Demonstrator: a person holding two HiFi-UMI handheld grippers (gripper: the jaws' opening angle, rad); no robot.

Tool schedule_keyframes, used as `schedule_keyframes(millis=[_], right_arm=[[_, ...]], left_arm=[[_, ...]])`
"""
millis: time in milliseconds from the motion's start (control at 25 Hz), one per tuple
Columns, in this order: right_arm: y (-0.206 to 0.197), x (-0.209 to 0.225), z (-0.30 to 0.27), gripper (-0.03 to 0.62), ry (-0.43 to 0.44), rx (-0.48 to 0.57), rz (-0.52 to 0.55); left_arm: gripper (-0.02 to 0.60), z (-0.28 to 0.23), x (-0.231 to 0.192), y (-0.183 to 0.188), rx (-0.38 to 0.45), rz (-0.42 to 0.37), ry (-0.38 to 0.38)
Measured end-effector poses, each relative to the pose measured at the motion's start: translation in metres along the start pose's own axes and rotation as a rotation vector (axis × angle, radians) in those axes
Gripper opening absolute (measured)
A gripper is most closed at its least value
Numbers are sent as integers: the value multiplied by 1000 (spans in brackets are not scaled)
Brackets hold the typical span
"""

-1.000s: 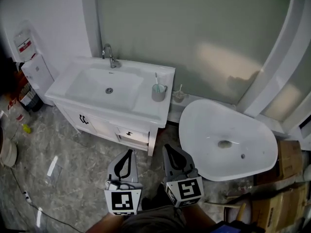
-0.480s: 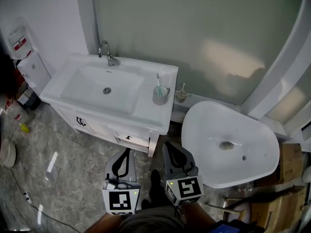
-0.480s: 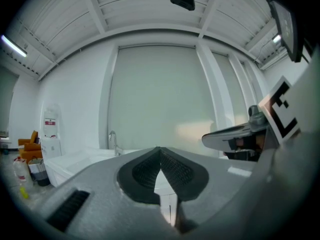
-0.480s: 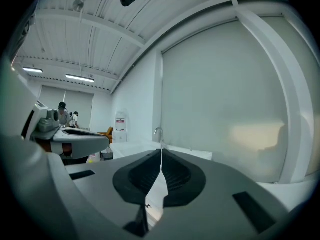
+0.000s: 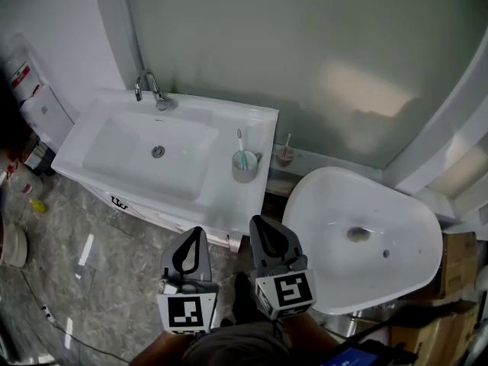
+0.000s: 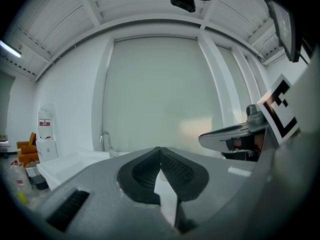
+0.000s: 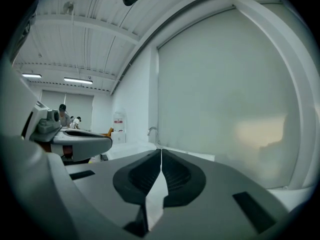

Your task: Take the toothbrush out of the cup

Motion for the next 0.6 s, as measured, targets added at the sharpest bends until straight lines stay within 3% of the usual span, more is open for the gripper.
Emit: schedule_keyframes(millis=[320,600], right_arm=[[28,51,-55,15,36,26,10],[41,64,-80,15,45,41,28]], left_arm=[[14,-64,-6,19,11,-10,58],[14,-81,-16,28,36,-16,115]])
Point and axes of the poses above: the fingertips, and each gripper's own axes: z backward along the fingers, x to its right, y out of its top, the point moved 8 cm from there along z, backward along the fingers, and after that the axes turned 10 degrees about -z, right-handed, at the moved point
